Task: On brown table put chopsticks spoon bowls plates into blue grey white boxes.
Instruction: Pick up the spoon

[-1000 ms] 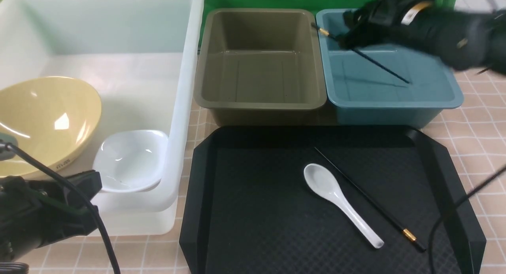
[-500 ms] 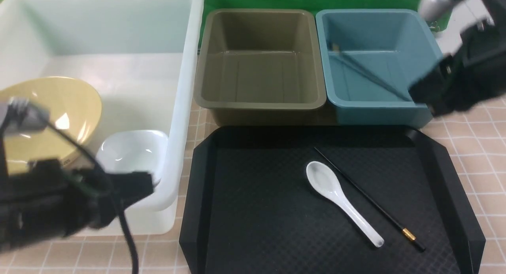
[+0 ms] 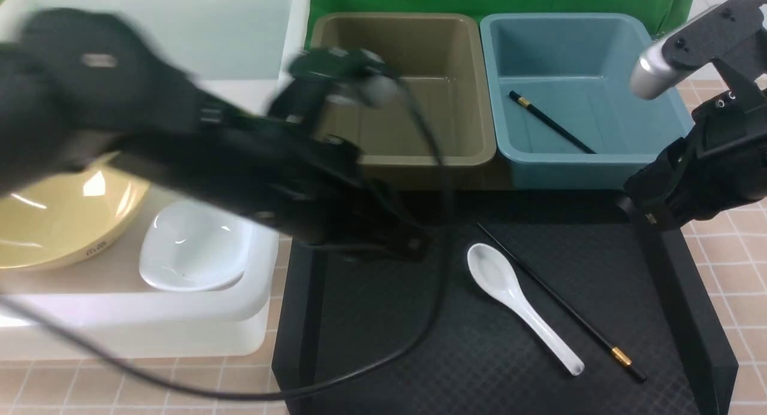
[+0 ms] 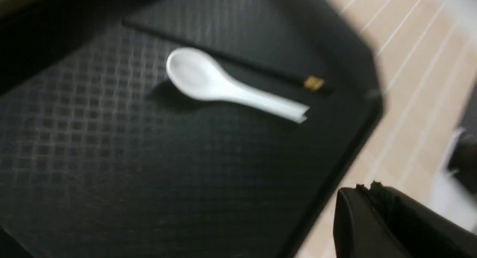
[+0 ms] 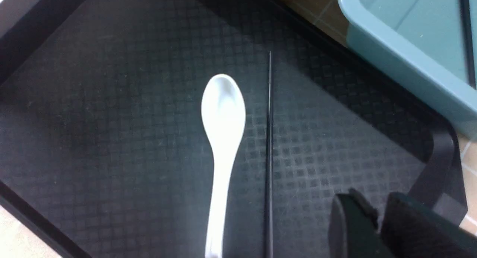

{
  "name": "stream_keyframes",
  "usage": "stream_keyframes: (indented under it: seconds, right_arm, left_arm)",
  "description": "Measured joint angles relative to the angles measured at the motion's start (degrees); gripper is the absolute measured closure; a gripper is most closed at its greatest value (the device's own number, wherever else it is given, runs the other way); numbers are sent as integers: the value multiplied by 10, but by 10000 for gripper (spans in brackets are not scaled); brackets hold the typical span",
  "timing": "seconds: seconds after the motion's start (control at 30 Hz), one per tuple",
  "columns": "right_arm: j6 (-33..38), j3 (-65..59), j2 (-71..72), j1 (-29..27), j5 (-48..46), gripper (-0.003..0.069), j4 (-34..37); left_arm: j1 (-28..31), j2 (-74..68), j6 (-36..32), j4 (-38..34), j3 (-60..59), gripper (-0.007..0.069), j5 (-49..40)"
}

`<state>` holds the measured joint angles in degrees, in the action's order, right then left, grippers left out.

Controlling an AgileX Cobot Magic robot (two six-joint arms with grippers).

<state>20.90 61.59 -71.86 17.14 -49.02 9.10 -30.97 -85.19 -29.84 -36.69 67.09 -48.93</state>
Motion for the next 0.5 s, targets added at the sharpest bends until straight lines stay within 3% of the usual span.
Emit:
stream_keyframes:
  seconds: [0.17, 0.37, 0.5]
  right_arm:
    - [2, 0, 0, 0, -11, 495, -2]
    - [3, 0, 0, 0, -19, 493, -5]
    - [3, 0, 0, 0, -21, 490, -6]
  left_arm:
    - [-11, -116, 29, 39, 87, 552, -4]
    - [-11, -233, 19, 47, 178, 320, -4]
    - [-11, -285, -11, 63, 218, 223, -2]
